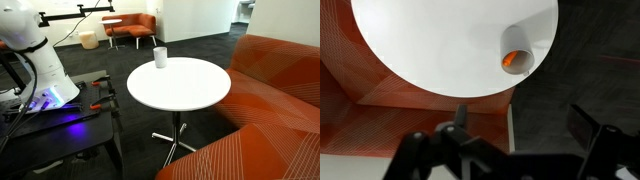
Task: Remove the orange object from the white mug and put it on the table
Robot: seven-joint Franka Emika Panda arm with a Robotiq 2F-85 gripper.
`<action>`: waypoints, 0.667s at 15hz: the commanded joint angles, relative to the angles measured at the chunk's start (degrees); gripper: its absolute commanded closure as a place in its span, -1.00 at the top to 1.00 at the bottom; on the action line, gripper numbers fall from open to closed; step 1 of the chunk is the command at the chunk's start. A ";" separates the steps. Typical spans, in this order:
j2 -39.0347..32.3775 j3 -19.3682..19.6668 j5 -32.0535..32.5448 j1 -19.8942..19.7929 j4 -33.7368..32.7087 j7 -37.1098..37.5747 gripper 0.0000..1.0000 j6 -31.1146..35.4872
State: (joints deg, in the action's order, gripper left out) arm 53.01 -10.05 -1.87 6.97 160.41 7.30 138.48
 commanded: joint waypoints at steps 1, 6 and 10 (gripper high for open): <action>-4.31 -4.82 -0.13 -2.14 -0.61 7.49 1.00 5.88; -8.99 -12.32 2.44 -10.79 -2.34 19.95 1.00 14.66; -12.91 -19.25 4.74 -20.37 -4.43 28.81 1.00 18.93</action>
State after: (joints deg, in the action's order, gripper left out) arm 44.07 -24.59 0.55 -6.74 158.61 29.80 154.53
